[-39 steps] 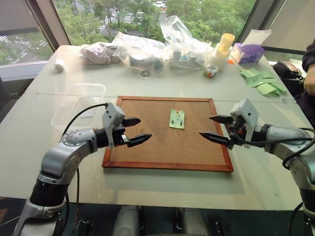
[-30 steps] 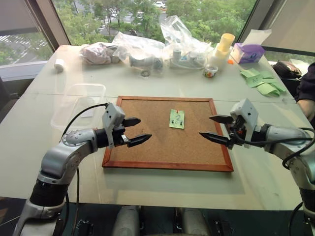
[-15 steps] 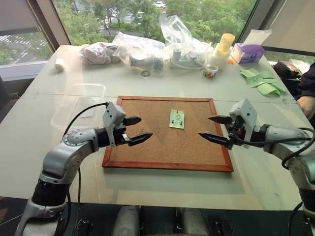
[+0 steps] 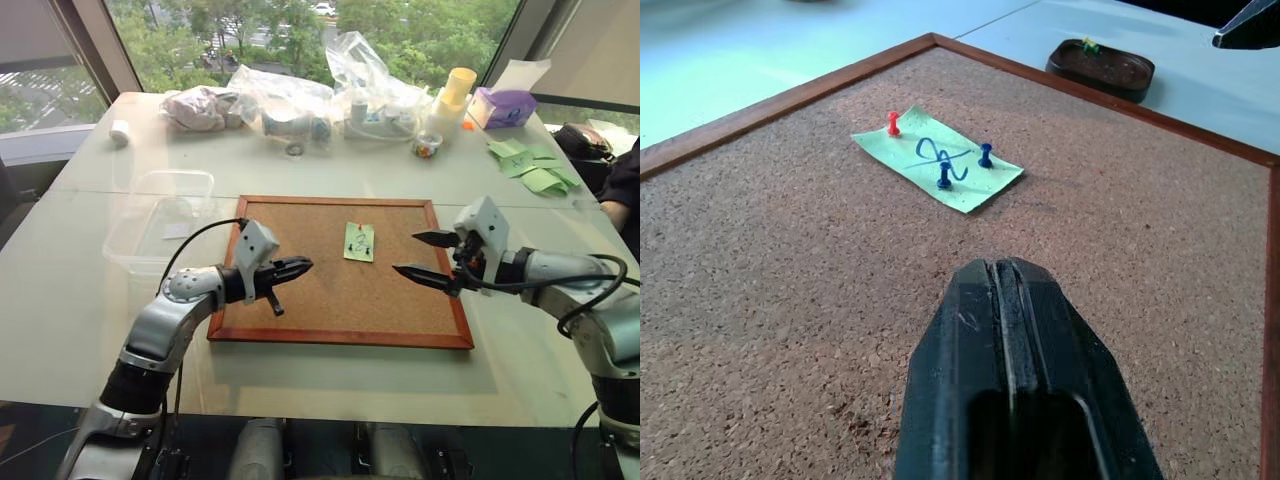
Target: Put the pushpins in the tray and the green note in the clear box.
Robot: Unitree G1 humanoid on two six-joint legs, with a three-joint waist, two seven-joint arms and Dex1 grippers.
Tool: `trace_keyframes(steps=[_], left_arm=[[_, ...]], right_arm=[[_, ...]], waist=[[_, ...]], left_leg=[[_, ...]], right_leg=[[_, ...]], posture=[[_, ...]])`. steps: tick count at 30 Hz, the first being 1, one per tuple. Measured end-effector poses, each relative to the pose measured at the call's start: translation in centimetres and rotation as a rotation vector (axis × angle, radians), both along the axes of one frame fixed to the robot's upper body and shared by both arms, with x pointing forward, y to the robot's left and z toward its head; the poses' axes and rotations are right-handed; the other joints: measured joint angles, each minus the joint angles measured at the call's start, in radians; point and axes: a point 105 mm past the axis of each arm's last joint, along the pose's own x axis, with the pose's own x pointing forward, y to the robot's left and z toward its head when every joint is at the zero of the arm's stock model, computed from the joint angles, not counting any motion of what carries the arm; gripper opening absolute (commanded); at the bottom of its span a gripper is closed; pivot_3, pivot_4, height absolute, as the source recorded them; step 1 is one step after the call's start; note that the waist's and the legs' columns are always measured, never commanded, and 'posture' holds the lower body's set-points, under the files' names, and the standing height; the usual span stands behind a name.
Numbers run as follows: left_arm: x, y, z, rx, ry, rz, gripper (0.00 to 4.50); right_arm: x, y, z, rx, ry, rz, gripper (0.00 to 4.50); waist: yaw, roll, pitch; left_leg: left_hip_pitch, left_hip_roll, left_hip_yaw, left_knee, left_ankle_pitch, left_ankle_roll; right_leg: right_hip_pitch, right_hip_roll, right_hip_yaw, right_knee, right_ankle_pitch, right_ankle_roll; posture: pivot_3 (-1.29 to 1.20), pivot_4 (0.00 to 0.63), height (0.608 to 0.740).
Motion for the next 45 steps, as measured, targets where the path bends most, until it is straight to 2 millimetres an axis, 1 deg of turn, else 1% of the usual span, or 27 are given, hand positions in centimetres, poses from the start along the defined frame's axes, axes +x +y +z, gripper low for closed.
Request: trace_keyframes(steps=[4,6,9,15,22,27,29,32,33,35,37,38,45], left_arm=[[0.3,-0.4,-1.9,0.022,0.027,0.004,0.08],[0.6,-0.5,-2.8,0.023,0.043,0.022,0.08],[0.8,-0.7,-2.8,0.019,0.024,0.025,0.08],[0.8,-0.6,-3.0,0.022,0.002,0.031,0.08],[0.7,-0.3,-3.1,0.021,-0.002,0.045,0.08],[0.6,-0.1,-3.0,0.024,-0.007,0.060,0.08],[0.6,0.0,-3.0,0.022,-0.003,0.065,0.08],[0.5,0.1,-3.0,0.018,-0.002,0.075,0.00],[0.5,0.1,-3.1,0.018,0.001,0.078,0.00],[0.5,0.2,-3.1,0.018,0.004,0.082,0.00],[0.5,0.3,-3.1,0.017,0.004,0.088,0.00],[0.5,0.3,-3.1,0.017,0.005,0.090,0.00],[0.4,0.5,-3.1,0.017,0.006,0.098,0.00]], right_arm=[[1.8,1.1,-0.2,0.043,0.001,-0.022,3.85],[3.2,1.7,-0.3,0.051,0.009,-0.045,3.85],[5.2,2.3,-0.7,0.035,0.020,-0.086,3.85],[7.8,3.2,-2.0,0.003,0.048,-0.133,3.85],[8.9,4.2,-3.9,-0.005,0.076,-0.133,3.85],[9.7,5.2,-4.6,-0.006,0.077,-0.121,3.85],[9.9,5.4,-4.7,-0.012,0.074,-0.121,3.85],[10.3,5.4,-5.1,-0.020,0.078,-0.128,2.99],[10.4,5.4,-5.3,-0.022,0.082,-0.130,2.53],[10.5,5.5,-5.6,-0.025,0.086,-0.132,1.43],[10.7,5.5,-5.7,-0.027,0.080,-0.134,0.48],[10.8,5.5,-5.7,-0.025,0.078,-0.140,0.08],[10.9,5.8,-5.7,-0.013,0.080,-0.141,0.08]], waist=[[-0.001,0.000,0.000],[-0.003,0.000,0.000],[-0.002,0.000,0.000],[-0.003,0.001,-0.001],[-0.010,0.002,-0.001],[-0.022,0.002,-0.001],[-0.023,0.002,-0.001],[-0.026,0.002,-0.001],[-0.026,0.002,-0.001],[-0.028,0.002,-0.001],[-0.030,0.002,-0.001],[-0.031,0.003,-0.001],[-0.032,0.003,-0.002]], left_leg=[[0.000,0.000,0.001,0.000,0.000,0.000],[0.000,0.000,0.001,0.000,0.000,0.000],[0.000,0.000,0.001,0.000,0.000,0.000],[0.000,0.000,0.002,0.000,0.000,-0.001],[0.000,0.000,0.002,0.000,0.001,-0.001],[0.000,0.001,0.002,0.000,0.001,-0.001],[0.000,0.001,0.002,0.000,0.001,-0.001],[0.000,0.001,0.002,0.000,0.001,-0.001],[0.000,0.001,0.002,0.000,0.001,-0.001],[0.001,0.001,0.002,-0.001,0.001,-0.002],[0.001,0.001,0.002,-0.001,0.001,-0.002],[0.001,0.001,0.002,-0.001,0.001,-0.002],[0.001,0.001,0.002,-0.001,0.001,-0.002]], right_leg=[[0.000,0.000,0.000,0.000,0.000,0.000],[0.000,0.000,0.000,0.000,0.000,0.000],[0.000,0.000,0.000,0.001,0.000,0.000],[0.000,0.000,0.000,0.001,0.000,0.000],[0.000,0.000,0.000,0.001,0.000,0.000],[0.000,0.000,0.000,0.001,0.000,0.000],[0.000,0.000,0.000,0.001,0.000,0.000],[0.000,0.000,0.000,0.001,0.000,0.000],[0.000,0.001,0.000,0.001,0.000,0.000],[0.000,0.001,0.000,0.001,0.000,0.000],[0.000,0.001,0.000,0.001,0.000,0.000],[0.000,0.001,0.000,0.001,0.000,0.000],[0.000,0.001,0.000,0.001,0.000,0.000]], posture=[[0.00,0.150,0.740],[0.00,0.150,0.740],[0.00,0.150,0.740],[0.00,0.150,0.740],[0.00,0.150,0.740],[0.00,0.150,0.740],[0.00,0.150,0.740],[0.00,0.150,0.740],[0.00,0.150,0.740],[0.00,0.150,0.740],[0.00,0.150,0.740],[0.00,0.150,0.740],[0.00,0.150,0.740]])
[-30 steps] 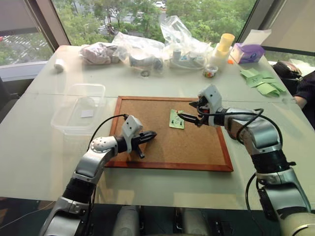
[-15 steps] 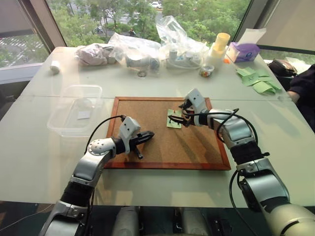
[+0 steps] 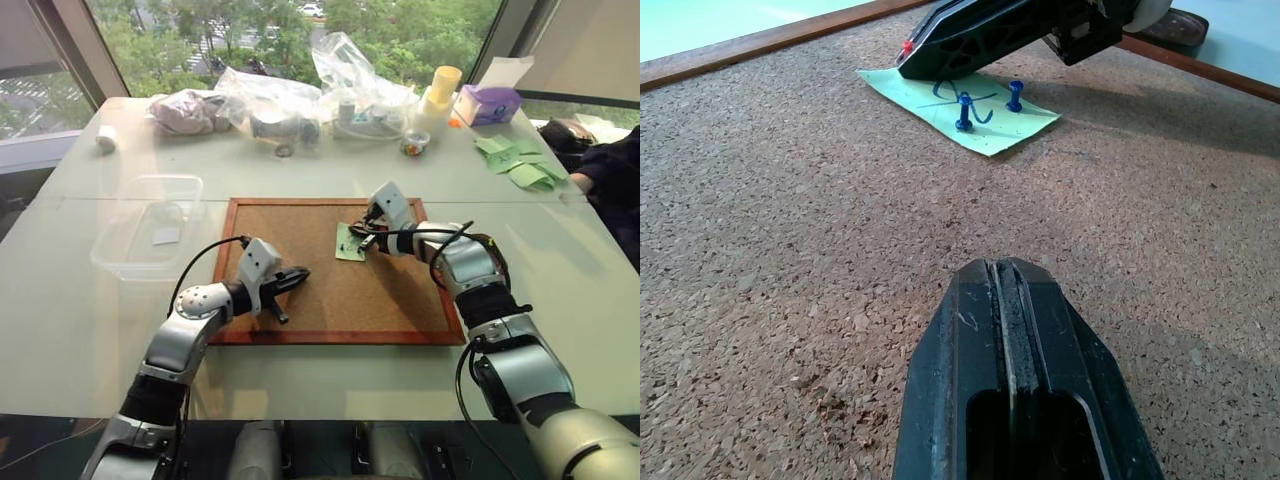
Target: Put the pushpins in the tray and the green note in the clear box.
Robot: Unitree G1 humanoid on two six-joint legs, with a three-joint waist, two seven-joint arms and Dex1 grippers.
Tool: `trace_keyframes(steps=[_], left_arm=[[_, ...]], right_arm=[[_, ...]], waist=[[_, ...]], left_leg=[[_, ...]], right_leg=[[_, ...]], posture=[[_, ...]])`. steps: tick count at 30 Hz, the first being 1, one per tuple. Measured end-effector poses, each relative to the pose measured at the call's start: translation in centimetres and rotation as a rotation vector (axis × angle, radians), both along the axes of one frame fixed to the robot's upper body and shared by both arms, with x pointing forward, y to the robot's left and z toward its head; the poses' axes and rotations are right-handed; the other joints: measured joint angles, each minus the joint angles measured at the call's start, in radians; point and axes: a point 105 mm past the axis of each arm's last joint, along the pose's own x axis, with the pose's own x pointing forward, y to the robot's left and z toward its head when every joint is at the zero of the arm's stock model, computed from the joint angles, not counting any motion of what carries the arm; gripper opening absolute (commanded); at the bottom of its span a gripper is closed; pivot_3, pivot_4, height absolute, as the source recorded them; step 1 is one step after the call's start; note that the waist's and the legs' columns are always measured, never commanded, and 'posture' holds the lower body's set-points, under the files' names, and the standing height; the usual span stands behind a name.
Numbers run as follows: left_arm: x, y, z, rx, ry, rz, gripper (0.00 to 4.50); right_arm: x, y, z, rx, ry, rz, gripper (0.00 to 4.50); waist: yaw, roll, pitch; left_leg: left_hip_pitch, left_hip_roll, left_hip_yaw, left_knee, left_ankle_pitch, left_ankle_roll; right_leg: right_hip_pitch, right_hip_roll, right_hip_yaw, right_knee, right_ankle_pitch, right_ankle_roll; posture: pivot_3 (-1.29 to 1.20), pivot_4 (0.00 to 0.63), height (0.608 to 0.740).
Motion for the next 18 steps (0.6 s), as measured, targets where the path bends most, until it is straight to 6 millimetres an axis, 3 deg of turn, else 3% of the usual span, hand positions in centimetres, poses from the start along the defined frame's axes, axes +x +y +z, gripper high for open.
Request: trace_keyframes(steps=[5,10,13,18], left_arm=[[0.2,-0.1,-0.1,0.005,-0.004,0.012,0.00],[0.4,-0.2,-0.2,0.003,0.002,0.025,0.00],[0.4,-0.2,-0.3,0.001,0.005,0.025,0.00],[0.4,-0.4,-0.4,-0.003,0.008,0.021,0.00]], right_arm=[[-0.4,-0.3,0.6,0.007,-0.019,-0.022,0.08],[-1.2,-1.2,4.7,0.067,-0.126,-0.055,0.08],[-1.9,-2.8,6.6,0.083,-0.172,-0.100,0.08],[-3.8,-6.9,6.0,0.086,-0.132,-0.224,0.08]], waist=[[0.003,0.001,0.000],[0.005,0.002,-0.001],[0.005,0.003,-0.001],[0.009,0.006,-0.003]], left_leg=[[0.000,0.000,0.000,0.000,0.000,0.000],[0.001,0.000,-0.001,0.000,0.000,0.000],[0.001,0.000,-0.001,0.000,0.000,0.000],[0.000,0.000,-0.001,0.000,0.000,0.000]], right_leg=[[0.000,0.000,0.000,0.000,0.000,0.000],[0.000,0.000,0.000,0.001,0.000,0.000],[0.001,-0.001,0.000,0.001,0.000,0.000],[0.001,-0.002,0.000,0.000,0.000,0.000]], posture=[[0.00,0.150,0.740],[0.00,0.150,0.740],[0.00,0.150,0.740],[0.00,0.150,0.740]])
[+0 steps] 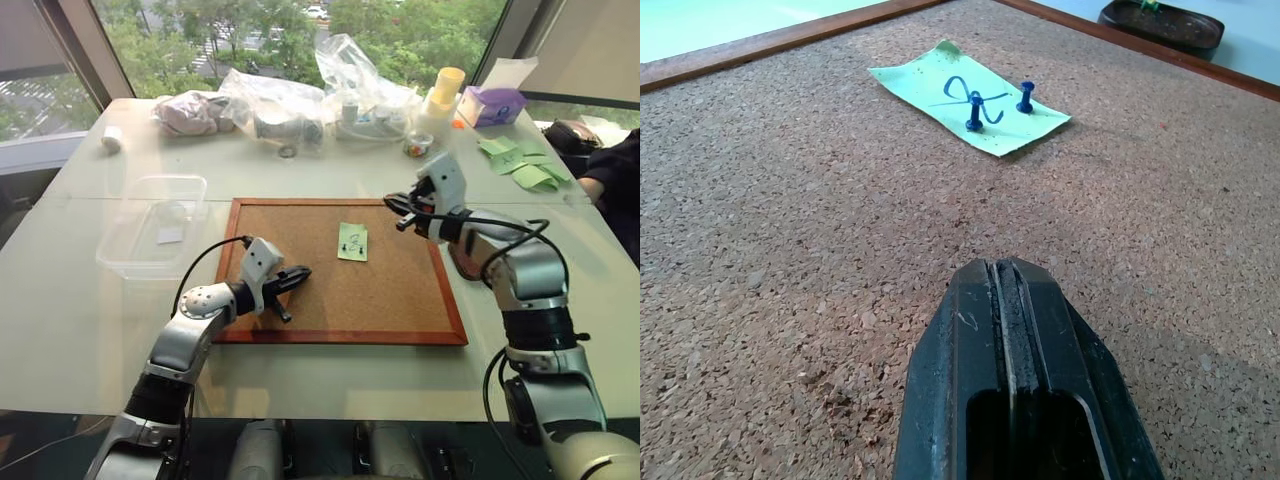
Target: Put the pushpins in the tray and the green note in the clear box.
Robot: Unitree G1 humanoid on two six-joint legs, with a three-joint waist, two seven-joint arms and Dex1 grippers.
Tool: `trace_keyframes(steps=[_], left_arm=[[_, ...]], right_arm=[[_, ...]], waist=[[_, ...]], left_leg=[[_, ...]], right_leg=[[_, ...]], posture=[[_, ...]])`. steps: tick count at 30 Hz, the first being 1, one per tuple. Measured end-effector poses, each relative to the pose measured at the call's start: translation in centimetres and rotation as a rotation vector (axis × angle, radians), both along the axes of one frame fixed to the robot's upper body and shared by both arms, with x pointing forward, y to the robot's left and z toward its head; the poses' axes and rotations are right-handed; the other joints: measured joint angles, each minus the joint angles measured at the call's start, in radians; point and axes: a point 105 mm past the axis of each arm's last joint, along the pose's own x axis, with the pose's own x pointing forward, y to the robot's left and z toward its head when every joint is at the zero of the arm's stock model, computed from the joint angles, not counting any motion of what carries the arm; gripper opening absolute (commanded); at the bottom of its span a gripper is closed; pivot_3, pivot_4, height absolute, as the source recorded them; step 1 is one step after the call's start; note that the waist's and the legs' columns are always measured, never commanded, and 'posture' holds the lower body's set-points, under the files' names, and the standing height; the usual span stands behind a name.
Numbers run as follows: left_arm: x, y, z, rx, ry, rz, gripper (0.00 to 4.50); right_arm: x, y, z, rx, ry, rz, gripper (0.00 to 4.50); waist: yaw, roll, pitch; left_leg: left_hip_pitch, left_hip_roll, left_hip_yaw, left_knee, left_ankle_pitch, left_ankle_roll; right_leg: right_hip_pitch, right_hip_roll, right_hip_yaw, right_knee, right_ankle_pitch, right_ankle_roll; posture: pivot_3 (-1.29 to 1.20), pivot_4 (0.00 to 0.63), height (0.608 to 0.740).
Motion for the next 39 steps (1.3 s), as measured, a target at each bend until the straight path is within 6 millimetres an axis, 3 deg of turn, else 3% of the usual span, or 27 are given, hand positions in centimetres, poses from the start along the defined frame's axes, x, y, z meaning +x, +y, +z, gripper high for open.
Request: trace_keyframes(steps=[6,12,20,23,28,35,39], left_arm=[[0.0,0.0,-0.3,0.000,0.011,-0.006,0.00],[0.1,-0.1,-0.5,0.003,0.017,-0.015,0.00],[0.2,-0.2,-0.5,0.015,0.011,-0.016,0.00],[0.1,-0.1,-0.5,0.015,0.010,-0.015,0.00],[0.1,-0.1,-0.5,0.015,0.009,-0.014,0.00],[0.0,-0.1,-0.5,0.014,0.005,-0.015,0.00],[0.0,-0.1,-0.6,0.015,0.005,-0.015,0.00]], right_arm=[[-2.4,-8.1,-0.6,0.004,0.050,-0.254,0.08],[-4.1,-10.7,-4.1,-0.010,0.158,-0.324,0.08],[-4.2,-11.7,-5.7,0.000,0.192,-0.356,0.08],[-4.4,-11.9,-6.4,0.004,0.218,-0.360,0.99],[-4.5,-11.8,-6.5,0.010,0.222,-0.358,3.50],[-4.4,-11.1,-5.4,0.021,0.193,-0.321,3.50],[-4.2,-9.0,-3.2,0.032,0.135,-0.231,3.50]], waist=[[-0.001,0.004,-0.003],[-0.001,0.007,-0.004],[0.001,0.008,-0.005],[0.001,0.008,-0.005],[-0.001,0.008,-0.005],[-0.001,0.008,-0.005],[-0.001,0.008,-0.005]], left_leg=[[0.001,0.000,0.000,-0.001,0.000,0.001],[0.004,0.000,-0.001,-0.001,-0.001,0.002],[0.005,0.000,-0.002,-0.001,-0.001,0.002],[0.005,0.000,-0.002,-0.001,-0.001,0.002],[0.005,0.000,-0.001,-0.001,-0.001,0.002],[0.005,0.000,-0.002,-0.001,-0.001,0.002],[0.005,0.001,-0.002,-0.001,-0.001,0.003]], right_leg=[[0.001,0.000,0.000,-0.001,0.000,0.000],[0.003,0.000,0.000,-0.001,0.000,0.000],[0.004,-0.001,0.001,-0.001,0.000,0.000],[0.004,-0.001,0.001,-0.001,0.000,0.000],[0.004,-0.001,0.001,-0.001,0.000,0.000],[0.004,-0.001,0.001,-0.001,0.000,0.000],[0.004,-0.001,0.001,-0.001,0.000,0.000]], posture=[[0.00,0.150,0.740],[0.00,0.150,0.740],[0.00,0.150,0.740],[0.00,0.150,0.740],[0.00,0.150,0.740],[0.00,0.150,0.740],[0.00,0.150,0.740]])
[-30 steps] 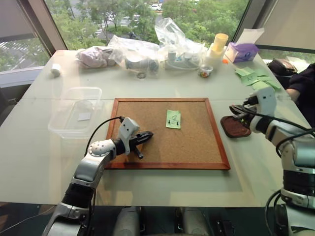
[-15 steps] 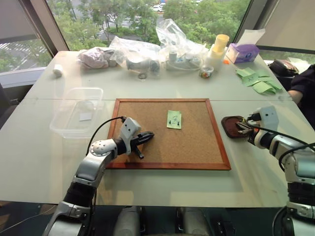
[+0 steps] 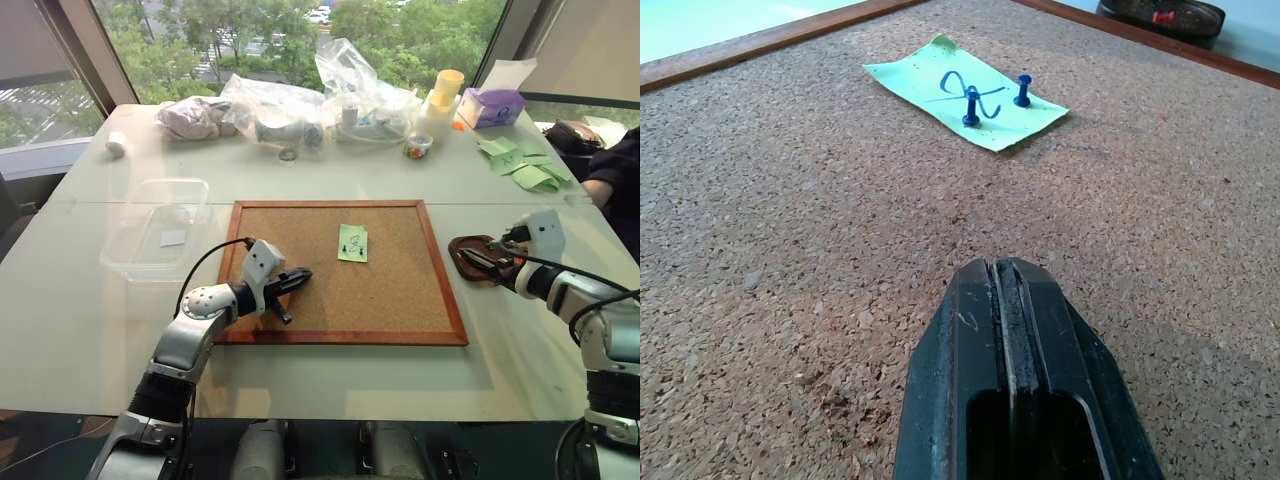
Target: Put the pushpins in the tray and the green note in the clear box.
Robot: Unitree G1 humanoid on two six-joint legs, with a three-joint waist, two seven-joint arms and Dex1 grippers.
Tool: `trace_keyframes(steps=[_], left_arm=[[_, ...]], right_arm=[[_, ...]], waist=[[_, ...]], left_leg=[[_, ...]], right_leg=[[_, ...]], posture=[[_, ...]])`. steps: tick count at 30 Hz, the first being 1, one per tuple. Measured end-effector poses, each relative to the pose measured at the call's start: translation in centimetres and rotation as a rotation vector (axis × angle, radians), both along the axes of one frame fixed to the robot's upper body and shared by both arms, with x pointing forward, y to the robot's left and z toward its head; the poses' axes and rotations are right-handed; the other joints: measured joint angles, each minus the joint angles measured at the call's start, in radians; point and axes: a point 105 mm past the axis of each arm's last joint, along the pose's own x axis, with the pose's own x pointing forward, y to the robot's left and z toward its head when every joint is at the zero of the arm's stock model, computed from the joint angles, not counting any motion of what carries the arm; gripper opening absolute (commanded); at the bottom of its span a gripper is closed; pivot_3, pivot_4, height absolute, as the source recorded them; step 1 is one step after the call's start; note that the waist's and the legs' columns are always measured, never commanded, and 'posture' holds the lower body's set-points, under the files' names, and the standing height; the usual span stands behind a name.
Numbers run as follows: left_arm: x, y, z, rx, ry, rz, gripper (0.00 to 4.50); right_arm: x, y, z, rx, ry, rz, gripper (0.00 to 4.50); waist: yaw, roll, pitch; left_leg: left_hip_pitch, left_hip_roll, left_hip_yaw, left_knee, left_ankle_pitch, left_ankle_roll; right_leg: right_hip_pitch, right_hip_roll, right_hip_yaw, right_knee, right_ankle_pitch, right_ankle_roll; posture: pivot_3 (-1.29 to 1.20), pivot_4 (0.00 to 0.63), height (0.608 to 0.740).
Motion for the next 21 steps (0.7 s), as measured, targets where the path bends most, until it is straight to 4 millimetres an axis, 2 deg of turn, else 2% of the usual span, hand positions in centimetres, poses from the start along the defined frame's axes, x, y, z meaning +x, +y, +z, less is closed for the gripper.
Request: trace_keyframes(steps=[4,8,10,14,17,20,21], left_arm=[[0.1,0.1,0.1,0.001,-0.001,0.001,0.00],[0.2,-0.1,0.1,0.000,-0.001,-0.004,0.00],[0.2,-0.1,0.1,-0.001,0.000,-0.004,0.00],[0.2,-0.1,0.1,-0.001,0.000,-0.002,0.00],[0.2,0.0,0.1,-0.001,-0.003,0.002,0.00],[0.1,0.1,0.1,-0.002,-0.007,0.011,0.00],[0.1,0.1,0.1,-0.003,-0.008,0.017,0.00]], right_arm=[[0.1,5.4,1.9,0.007,-0.052,0.190,3.50],[0.2,10.9,0.9,0.045,-0.022,0.349,3.50],[0.3,12.7,0.5,0.028,-0.013,0.397,3.50],[1.2,14.4,-0.2,-0.001,-0.025,0.426,3.50],[1.8,14.9,-1.9,-0.009,0.005,0.426,3.50],[2.1,14.9,-3.1,-0.015,0.026,0.417,2.68],[2.2,14.8,-3.3,-0.019,0.025,0.414,2.18]], waist=[[0.000,0.000,0.000],[0.003,0.000,0.000],[0.002,0.000,0.000],[0.002,0.000,0.000],[0.001,0.000,0.000],[-0.001,0.000,0.000],[-0.002,0.000,0.000]], left_leg=[[0.000,0.001,-0.001,0.000,-0.003,0.004],[0.000,0.000,-0.001,0.000,-0.002,0.004],[0.000,0.000,-0.001,0.000,-0.002,0.004],[0.000,0.000,-0.001,0.000,0.000,0.001],[0.000,0.000,0.000,0.000,0.000,0.000],[0.000,0.000,0.000,0.000,0.000,0.000],[0.000,0.000,0.000,0.000,0.000,0.000]], right_leg=[[0.000,0.000,0.000,0.000,0.000,0.000],[0.000,-0.001,0.000,0.000,0.000,0.000],[0.000,-0.001,0.000,0.000,0.000,0.000],[0.000,-0.001,0.000,0.000,0.000,0.000],[0.000,-0.001,0.000,0.000,0.000,0.000],[0.000,-0.001,0.000,0.000,0.000,0.000],[0.000,-0.001,0.000,0.000,0.000,0.000]], posture=[[0.00,0.150,0.740],[0.00,0.150,0.740],[0.00,0.150,0.740],[0.00,0.150,0.740],[0.00,0.150,0.740],[0.00,0.150,0.740],[0.00,0.150,0.740]])
